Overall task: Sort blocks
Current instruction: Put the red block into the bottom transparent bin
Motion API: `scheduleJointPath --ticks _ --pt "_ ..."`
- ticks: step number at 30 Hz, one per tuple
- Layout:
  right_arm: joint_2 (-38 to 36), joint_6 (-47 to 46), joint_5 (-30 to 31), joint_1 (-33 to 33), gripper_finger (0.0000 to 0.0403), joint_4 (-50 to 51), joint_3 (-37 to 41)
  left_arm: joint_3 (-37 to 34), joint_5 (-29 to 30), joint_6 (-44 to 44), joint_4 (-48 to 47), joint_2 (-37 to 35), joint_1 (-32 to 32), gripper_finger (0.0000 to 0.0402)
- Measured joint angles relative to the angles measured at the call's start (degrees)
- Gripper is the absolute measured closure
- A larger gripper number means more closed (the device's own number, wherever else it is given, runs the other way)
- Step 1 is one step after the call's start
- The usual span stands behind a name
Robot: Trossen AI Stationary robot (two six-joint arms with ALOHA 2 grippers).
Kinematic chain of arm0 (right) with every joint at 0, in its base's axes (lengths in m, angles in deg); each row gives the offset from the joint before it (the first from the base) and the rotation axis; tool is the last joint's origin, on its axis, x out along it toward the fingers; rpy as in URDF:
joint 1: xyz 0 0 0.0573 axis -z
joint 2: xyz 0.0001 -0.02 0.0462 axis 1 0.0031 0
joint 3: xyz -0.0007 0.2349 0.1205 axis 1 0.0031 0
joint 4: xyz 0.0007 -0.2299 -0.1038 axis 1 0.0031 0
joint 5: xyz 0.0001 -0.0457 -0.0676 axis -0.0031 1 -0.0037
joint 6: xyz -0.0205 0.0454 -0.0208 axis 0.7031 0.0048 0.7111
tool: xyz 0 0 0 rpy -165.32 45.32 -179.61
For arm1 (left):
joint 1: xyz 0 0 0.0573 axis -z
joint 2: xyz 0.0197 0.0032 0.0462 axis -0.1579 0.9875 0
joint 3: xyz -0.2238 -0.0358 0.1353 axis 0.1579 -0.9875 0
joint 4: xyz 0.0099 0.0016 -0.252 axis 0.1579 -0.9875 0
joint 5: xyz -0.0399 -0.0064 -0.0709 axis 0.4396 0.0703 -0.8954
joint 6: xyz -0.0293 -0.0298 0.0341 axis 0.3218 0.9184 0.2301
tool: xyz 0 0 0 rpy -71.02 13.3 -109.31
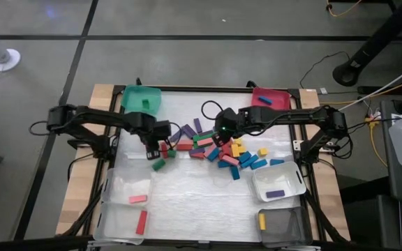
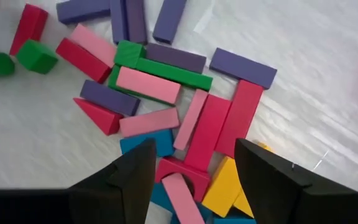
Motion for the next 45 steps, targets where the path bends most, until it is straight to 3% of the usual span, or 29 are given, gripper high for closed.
scheduleJointPath --ticks 5,12,18,24,29,35,40,45 --pt "3.26 -0.42 -0.06 0.0 0.0187 -0.46 0.0 3.35 -6.22 0.97 -7.03 -7.46 0.36 0.0289" --pt "10.62 -0.48 -1.73 0.48 0.0187 -2.53 0.02 5.53 -21.52 7.52 -13.17 -18.95 4.97 0.0289" --pt "14.56 -0.47 -3.41 2.01 0.0187 -4.83 0.04 5.58 -28.78 16.32 -14.19 -27.01 13.95 0.0289" --pt "15.67 -0.08 -4.0 3.45 0.0187 -4.81 0.07 5.58 -32.07 30.1 -10.91 -30.83 27.33 0.0289" --pt "16.05 0.01 -4.2 3.87 0.0187 -5.47 0.06 5.58 -32.23 40.04 -0.57 -29.99 40.58 0.0289" --pt "17.08 0.05 -4.67 3.78 0.0187 -7.25 0.02 5.6 -27.99 43.54 6.82 -23.99 53.27 0.0288" --pt "17.78 0.06 -5.09 3.78 0.0187 -7.94 0.03 5.6 -25.77 42.25 7.94 -16.12 58.73 0.0254" --pt "17.79 0.06 -5.09 3.76 0.0187 -7.74 0.04 5.6 -25.73 39.56 9.13 -8.75 61.08 0.0248"
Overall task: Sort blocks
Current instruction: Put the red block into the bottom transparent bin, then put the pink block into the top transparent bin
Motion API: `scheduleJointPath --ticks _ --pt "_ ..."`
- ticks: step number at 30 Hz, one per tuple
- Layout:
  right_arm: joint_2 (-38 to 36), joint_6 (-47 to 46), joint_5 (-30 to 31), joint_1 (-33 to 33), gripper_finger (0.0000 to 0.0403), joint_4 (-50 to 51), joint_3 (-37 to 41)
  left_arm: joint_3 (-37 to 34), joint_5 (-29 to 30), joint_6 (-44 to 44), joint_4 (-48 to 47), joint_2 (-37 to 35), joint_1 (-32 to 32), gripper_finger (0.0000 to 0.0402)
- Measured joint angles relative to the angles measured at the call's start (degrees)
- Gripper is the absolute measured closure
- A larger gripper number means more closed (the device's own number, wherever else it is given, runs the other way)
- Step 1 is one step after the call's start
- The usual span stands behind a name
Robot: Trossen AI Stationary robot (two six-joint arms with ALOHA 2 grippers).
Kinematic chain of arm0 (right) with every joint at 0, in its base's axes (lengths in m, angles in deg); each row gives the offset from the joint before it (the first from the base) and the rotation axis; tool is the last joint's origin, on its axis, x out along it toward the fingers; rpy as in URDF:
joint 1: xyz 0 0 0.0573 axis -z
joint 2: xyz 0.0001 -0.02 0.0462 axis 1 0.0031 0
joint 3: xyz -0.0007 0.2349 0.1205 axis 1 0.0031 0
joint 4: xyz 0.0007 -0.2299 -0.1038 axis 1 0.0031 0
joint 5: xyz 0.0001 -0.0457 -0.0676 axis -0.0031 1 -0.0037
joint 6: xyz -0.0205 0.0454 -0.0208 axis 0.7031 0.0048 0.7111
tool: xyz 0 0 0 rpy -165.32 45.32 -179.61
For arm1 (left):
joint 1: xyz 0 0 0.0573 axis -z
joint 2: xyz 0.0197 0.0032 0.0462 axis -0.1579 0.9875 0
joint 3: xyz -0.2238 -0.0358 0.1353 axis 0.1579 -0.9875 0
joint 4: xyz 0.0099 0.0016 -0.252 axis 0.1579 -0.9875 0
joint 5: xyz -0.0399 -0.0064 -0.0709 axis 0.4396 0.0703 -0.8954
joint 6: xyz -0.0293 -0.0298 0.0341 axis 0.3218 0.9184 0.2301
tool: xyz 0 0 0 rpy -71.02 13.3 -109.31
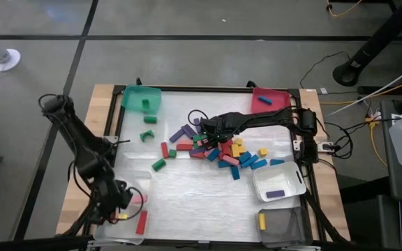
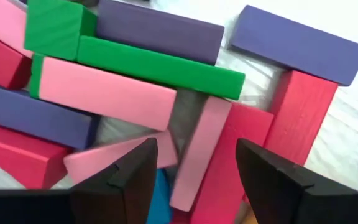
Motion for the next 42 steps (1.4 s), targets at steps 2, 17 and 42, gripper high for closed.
scheduleJointPath --ticks 2,17,42 --pt "0.0 0.0 0.02 0.0 0.0187 -0.02 0.0 0.0 0.02 -0.35 0.0 2.27 0.65 0.025" --pt "3.76 0.0 -0.89 0.0 0.0204 -0.21 -0.24 0.0 -0.21 7.71 -1.91 2.81 2.18 0.0259" --pt "3.76 5.48 -1.07 -1.23 0.0355 8.8 -18.9 0.0 33.84 14.89 -18.0 -18.31 2.18 0.0263"
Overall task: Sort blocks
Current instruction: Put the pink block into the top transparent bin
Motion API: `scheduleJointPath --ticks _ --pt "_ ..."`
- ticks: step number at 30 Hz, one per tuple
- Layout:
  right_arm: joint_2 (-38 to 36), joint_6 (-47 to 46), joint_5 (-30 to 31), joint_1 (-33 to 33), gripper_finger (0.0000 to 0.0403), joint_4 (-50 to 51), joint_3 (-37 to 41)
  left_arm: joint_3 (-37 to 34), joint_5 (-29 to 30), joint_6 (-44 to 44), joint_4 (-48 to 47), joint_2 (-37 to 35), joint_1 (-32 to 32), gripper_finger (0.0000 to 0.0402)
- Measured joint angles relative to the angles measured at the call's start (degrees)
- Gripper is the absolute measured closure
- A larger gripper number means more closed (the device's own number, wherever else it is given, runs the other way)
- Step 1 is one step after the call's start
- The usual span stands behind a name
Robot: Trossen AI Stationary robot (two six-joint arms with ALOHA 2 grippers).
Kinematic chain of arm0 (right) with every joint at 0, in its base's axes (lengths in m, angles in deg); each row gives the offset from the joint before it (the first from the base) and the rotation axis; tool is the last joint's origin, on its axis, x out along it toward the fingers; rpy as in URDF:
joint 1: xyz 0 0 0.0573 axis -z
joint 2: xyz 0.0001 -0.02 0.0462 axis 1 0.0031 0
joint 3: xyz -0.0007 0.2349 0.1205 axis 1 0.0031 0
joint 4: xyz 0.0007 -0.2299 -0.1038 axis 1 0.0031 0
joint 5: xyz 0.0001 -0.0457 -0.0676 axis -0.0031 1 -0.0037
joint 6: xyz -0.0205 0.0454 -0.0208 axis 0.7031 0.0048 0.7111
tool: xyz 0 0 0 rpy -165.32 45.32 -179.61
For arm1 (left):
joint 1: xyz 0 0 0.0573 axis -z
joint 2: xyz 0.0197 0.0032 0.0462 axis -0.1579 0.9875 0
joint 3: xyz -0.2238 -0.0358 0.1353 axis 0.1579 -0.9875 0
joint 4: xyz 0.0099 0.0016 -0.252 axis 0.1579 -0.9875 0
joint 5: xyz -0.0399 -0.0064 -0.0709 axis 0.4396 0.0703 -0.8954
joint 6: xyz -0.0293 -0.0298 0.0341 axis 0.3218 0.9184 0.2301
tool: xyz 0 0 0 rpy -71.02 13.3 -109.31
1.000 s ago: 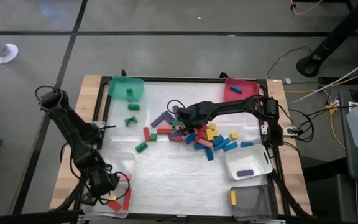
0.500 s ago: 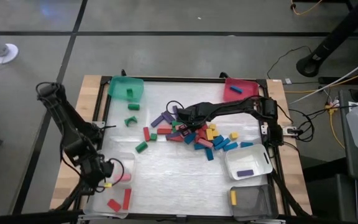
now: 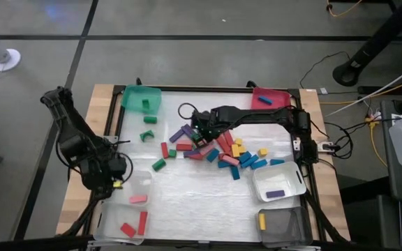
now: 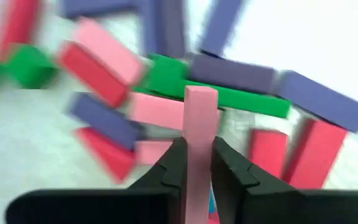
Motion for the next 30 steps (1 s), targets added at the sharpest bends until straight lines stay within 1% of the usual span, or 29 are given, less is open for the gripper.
scheduleJointPath --ticks 3,6,12,16,19,23,28,30 --pt "-0.05 1.24 -0.79 -1.69 0.036 -2.03 -5.34 0.0 4.82 0.0 -2.11 -1.78 -0.02 0.0263" --pt "-0.15 3.57 -1.38 -3.83 0.0355 -8.27 -8.45 0.0 8.48 0.03 -5.32 -3.34 -0.02 0.0263" --pt "0.62 11.06 -2.42 -7.56 0.0354 -27.67 -9.07 0.0 16.74 1.3 -9.54 -6.55 -0.02 0.0263" --pt "3.84 17.64 -3.06 -8.74 0.0354 -38.44 -9.05 0.0 21.44 1.51 -9.54 -8.45 -0.02 0.0263" --pt "7.23 21.08 -7.19 -8.7 0.0352 -48.9 -9.05 0.0 24.14 1.52 -9.3 -9.49 -0.09 0.0263" --pt "12.37 21.86 -14.3 -8.61 0.0352 -62.11 -9.05 -0.02 25.4 2.38 -9.31 -10.54 -0.09 0.0263" --pt "17.61 21.73 -21.4 -8.62 0.035 -70.57 -8.94 -0.02 25.78 4.12 -9.47 -11.73 -0.09 0.0263" --pt "19.35 21.73 -22.5 -8.94 0.035 -72.86 -9.0 -0.02 27.3 4.86 -9.66 -12.22 -0.13 0.0263"
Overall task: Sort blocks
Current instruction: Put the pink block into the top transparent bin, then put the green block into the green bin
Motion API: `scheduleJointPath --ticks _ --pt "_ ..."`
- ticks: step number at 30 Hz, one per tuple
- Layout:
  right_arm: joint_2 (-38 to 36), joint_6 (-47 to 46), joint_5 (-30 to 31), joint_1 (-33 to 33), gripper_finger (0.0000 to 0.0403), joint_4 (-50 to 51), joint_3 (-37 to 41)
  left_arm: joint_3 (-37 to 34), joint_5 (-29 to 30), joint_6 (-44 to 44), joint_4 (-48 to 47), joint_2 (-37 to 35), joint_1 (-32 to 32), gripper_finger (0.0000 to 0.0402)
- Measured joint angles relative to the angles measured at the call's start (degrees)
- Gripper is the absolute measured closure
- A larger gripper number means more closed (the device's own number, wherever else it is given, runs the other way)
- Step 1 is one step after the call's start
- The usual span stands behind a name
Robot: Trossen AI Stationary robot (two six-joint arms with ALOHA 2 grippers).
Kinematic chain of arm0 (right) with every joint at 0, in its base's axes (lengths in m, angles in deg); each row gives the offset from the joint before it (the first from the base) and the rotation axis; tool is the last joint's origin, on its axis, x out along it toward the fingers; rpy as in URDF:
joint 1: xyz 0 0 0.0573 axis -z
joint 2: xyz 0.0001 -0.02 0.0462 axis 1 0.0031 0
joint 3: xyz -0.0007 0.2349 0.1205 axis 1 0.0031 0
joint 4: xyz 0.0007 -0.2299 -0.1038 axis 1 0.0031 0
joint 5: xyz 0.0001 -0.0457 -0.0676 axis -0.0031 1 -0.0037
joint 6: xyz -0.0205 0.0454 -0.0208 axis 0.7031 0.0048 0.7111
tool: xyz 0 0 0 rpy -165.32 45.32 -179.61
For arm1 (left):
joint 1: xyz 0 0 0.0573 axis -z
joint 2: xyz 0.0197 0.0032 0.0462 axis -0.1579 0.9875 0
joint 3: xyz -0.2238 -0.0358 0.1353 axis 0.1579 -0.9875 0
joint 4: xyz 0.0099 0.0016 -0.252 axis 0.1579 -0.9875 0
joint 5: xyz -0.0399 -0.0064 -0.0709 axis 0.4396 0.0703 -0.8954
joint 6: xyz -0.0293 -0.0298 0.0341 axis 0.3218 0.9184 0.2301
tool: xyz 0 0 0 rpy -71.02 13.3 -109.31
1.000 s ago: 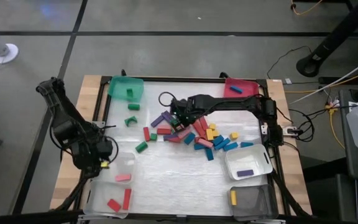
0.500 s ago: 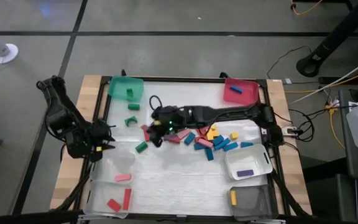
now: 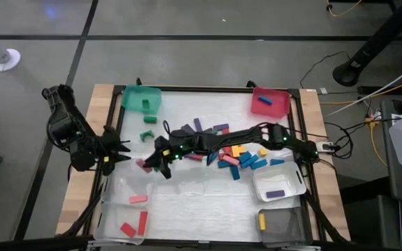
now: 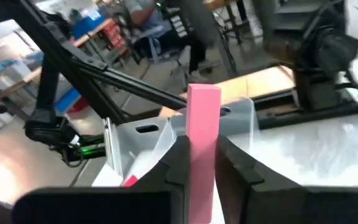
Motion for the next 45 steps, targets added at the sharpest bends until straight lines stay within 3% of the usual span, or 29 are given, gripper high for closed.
scheduleJointPath --ticks 9,21,36,41,45 --pt "5.32 0.2 -0.95 -2.53 0.0349 -6.77 0.03 0.0 8.25 1.52 -1.55 -1.23 -0.07 0.0263" --pt "6.42 2.07 5.97 -2.91 0.0336 -7.01 0.01 0.0 11.81 1.19 -2.65 -1.25 -0.07 0.0263" --pt "6.24 4.44 5.99 -2.93 0.0273 -5.87 0.01 0.0 14.51 1.1 -2.55 -1.22 -0.07 0.0263" --pt "3.12 4.27 -0.27 -0.58 0.0265 -4.03 0.03 0.0 23.55 3.57 -2.51 -1.08 -2.02 0.0263" --pt "-1.98 4.24 -4.98 2.58 0.0265 5.24 -0.08 0.0 24.35 4.04 -2.55 -1.04 -6.14 0.0263"
